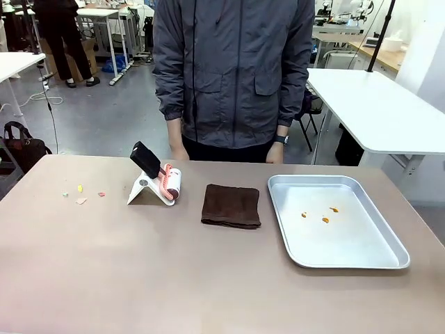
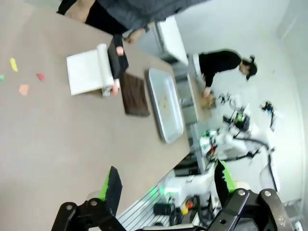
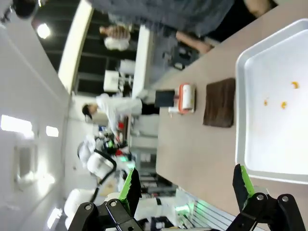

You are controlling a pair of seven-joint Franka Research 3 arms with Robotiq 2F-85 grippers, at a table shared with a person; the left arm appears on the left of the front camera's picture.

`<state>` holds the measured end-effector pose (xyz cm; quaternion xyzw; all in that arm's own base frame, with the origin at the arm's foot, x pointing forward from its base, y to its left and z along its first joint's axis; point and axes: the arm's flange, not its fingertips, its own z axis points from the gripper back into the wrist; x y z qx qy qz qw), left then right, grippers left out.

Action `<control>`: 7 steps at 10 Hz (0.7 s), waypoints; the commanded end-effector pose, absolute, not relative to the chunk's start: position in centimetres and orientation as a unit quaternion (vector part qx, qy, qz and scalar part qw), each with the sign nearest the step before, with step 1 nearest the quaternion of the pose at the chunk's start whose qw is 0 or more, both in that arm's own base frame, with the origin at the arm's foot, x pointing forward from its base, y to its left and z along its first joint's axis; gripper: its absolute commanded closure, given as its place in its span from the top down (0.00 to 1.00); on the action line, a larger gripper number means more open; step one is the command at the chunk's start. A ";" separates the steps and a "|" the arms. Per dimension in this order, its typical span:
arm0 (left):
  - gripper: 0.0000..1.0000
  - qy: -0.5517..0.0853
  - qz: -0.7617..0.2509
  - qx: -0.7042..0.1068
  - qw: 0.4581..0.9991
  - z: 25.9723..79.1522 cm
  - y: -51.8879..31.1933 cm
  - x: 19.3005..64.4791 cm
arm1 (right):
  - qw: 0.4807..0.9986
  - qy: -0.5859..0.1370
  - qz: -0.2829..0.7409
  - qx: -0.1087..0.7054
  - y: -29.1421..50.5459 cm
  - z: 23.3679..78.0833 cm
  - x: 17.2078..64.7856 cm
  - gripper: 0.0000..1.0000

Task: Clean the surface of the table.
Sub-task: Hold the Lint Roller with your left hand and the towel with your right hand.

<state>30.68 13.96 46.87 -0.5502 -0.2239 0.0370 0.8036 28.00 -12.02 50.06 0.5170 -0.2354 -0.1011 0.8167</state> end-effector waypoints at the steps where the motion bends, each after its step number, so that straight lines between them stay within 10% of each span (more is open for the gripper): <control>1: 1.00 -0.258 0.092 -0.561 0.781 42.9 7.0 26.4 | 0.791 -0.262 -0.142 0.534 -9.8 39.6 19.0 1.00; 4: 1.00 -0.256 0.185 -0.543 0.778 40.8 7.7 25.9 | 0.777 -0.288 -0.204 0.522 -12.1 37.6 19.4 1.00; 5: 1.00 -0.270 0.196 -0.523 0.784 40.6 7.9 25.5 | 0.782 -0.265 -0.181 0.534 -20.1 45.4 24.4 1.00; 7: 1.00 -0.250 0.147 -0.551 0.782 45.3 14.6 33.5 | 0.782 -0.265 -0.181 0.534 -20.1 45.4 24.4 1.00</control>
